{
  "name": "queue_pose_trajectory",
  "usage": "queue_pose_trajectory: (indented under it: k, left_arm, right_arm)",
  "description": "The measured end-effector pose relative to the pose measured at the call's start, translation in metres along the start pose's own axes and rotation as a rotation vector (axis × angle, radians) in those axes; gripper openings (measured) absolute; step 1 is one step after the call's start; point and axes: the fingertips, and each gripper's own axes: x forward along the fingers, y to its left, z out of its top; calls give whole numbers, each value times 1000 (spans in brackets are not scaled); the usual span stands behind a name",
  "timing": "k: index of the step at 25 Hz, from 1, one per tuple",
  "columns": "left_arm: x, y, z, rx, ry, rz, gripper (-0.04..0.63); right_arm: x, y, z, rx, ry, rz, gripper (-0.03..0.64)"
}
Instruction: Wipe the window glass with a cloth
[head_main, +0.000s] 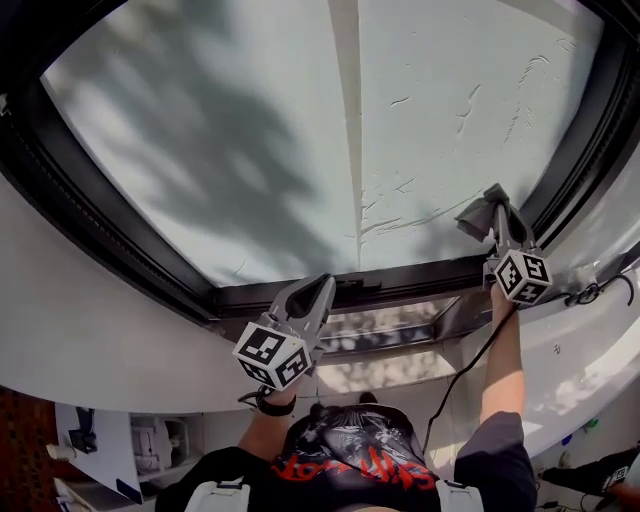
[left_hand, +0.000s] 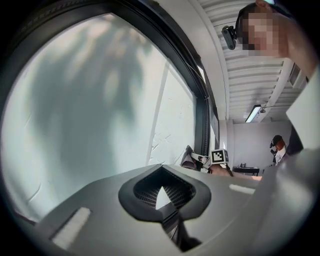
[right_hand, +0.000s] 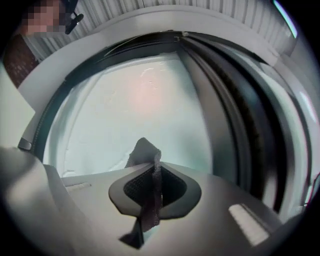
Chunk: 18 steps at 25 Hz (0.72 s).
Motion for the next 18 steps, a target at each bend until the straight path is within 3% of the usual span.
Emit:
queue_pose_trajectory:
  k: [3, 5, 7, 13, 18]
  left_arm:
    - [3, -2, -4, -3, 6, 6, 2]
    - [4, 1, -6, -4, 13, 19, 3]
    - [0, 6, -4, 0, 17, 43, 3]
    - [-47, 39, 3, 2, -6, 199, 3]
    - [-124, 77, 2, -12, -39, 387, 3]
  right_arm:
    - [-17, -53, -7, 1, 35, -163, 18]
    - [-19, -55, -9, 13, 35, -176, 17]
    - [-17, -33, -3, 34, 19, -135, 18]
    - [0, 143, 34, 107, -116, 234, 18]
    - [25, 330, 23, 181, -82, 622, 18]
